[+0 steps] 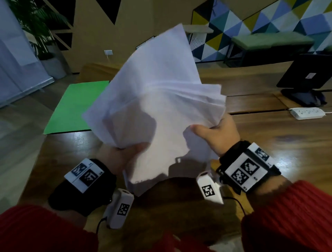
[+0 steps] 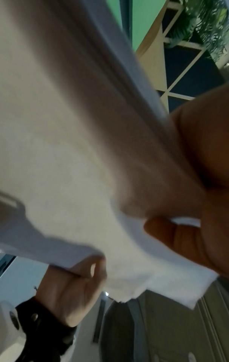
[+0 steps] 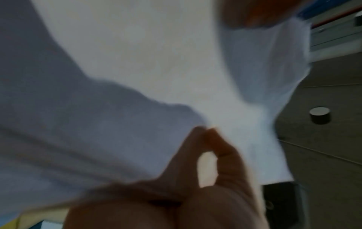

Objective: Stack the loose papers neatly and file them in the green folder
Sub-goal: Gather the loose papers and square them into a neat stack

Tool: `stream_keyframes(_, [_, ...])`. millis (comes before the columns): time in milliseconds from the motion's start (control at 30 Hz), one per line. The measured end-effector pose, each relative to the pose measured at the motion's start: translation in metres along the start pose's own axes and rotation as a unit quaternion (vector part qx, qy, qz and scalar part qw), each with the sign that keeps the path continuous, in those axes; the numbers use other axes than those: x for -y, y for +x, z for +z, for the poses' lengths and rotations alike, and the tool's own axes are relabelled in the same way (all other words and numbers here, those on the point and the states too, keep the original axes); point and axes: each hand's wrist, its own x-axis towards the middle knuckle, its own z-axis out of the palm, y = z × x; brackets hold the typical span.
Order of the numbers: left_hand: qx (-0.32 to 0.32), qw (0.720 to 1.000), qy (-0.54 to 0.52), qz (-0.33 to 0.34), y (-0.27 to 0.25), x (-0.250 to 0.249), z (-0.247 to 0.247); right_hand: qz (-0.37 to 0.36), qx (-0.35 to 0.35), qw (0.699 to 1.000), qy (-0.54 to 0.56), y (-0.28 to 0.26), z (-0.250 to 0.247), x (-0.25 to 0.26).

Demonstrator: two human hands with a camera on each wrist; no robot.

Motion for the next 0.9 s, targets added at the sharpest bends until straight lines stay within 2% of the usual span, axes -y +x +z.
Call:
stream_keyframes(100, [-0.04,0.996,-0.022,0.076,-0.016,-0.015,0.004,-0.072,-0.071,0.994,0.026,-0.014,0.016,0.016])
stream_keyframes(167, [-0.082,0.988,-0.066,0.115,-0.027,-0.025,0.0,-0.132,-0.086,0.985,0.07,-0.024,0.018,0.031])
stream_keyframes(233, [-0.094,0.979,-0.131,0.126,-0.028,-0.027,-0.006,-0.158,-0.079,0.974,0.138,-0.031,0.015,0.037])
stream_keyframes(300, [-0.09,0.975,-0.159,0.128,-0.023,-0.024,-0.01,-0.137,-0.076,0.977,0.145,-0.032,0.014,0.033])
stream_keyframes(400, [-0.087,0.985,-0.115,0.091,-0.015,-0.022,-0.01,-0.074,-0.101,0.988,0.089,-0.026,0.014,0.025])
stream_keyframes(467, [-0.082,0.985,-0.131,0.075,-0.018,-0.019,-0.01,-0.056,-0.101,0.991,0.068,-0.022,0.013,0.025])
stream_keyframes(533, [-0.088,0.976,-0.18,0.083,-0.02,-0.018,-0.013,-0.075,-0.09,0.988,0.097,-0.021,0.01,0.032])
stream_keyframes(633, [-0.104,0.962,-0.219,0.126,-0.018,-0.014,-0.021,-0.14,-0.053,0.979,0.14,-0.02,0.002,0.045])
stream_keyframes(733, [-0.063,0.966,-0.22,0.117,-0.023,-0.013,-0.02,-0.157,-0.007,0.979,0.13,-0.019,0.002,0.055])
stream_keyframes(800, [-0.043,0.974,-0.199,0.099,-0.027,-0.012,-0.014,-0.142,-0.008,0.981,0.131,-0.014,0.004,0.057])
stream_keyframes(900, [-0.035,0.979,-0.183,0.086,-0.028,-0.012,-0.014,-0.125,-0.06,0.98,0.141,-0.008,0.007,0.061])
